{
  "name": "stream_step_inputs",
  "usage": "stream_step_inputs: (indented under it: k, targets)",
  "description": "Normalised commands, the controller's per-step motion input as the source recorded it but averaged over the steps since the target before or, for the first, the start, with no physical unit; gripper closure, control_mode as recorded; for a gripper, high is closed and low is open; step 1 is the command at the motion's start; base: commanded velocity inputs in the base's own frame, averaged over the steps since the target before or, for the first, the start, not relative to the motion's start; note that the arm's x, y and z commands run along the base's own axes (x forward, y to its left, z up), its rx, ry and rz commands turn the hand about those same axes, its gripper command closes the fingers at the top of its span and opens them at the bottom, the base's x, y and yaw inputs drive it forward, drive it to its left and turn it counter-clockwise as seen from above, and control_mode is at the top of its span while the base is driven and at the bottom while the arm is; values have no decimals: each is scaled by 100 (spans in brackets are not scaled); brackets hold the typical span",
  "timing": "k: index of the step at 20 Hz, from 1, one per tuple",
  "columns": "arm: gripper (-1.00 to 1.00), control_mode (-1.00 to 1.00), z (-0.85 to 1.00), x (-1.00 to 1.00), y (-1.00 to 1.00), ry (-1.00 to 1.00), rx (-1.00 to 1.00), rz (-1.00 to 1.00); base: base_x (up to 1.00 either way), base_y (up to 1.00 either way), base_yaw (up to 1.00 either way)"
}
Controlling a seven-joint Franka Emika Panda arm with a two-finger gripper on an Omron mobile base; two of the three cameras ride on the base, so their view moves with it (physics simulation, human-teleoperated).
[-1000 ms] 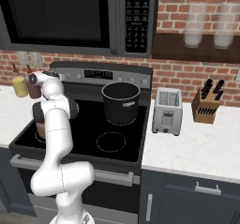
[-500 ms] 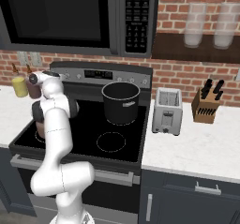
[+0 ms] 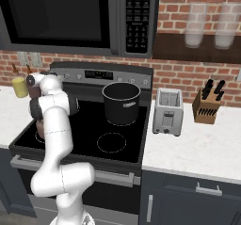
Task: Pick the kettle from the counter and place it on a stove burner. Then turn the burner on.
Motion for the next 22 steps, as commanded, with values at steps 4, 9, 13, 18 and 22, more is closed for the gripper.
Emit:
stream_step_inputs:
  k: [4, 9, 13, 18, 22]
  targets:
    - [-100, -100, 0, 7, 0, 0, 0, 0, 0, 0, 0]
    - [-100, -100, 0, 9, 0, 0, 0, 0, 0, 0, 0]
    - [-100, -100, 0, 1, 0, 0, 0, 0, 0, 0, 0]
    - [-100, -100, 0, 0, -8, 0, 0, 0, 0, 0, 0]
    - [-100, -100, 0, 2, -10, 0, 0, 0, 0, 0, 0]
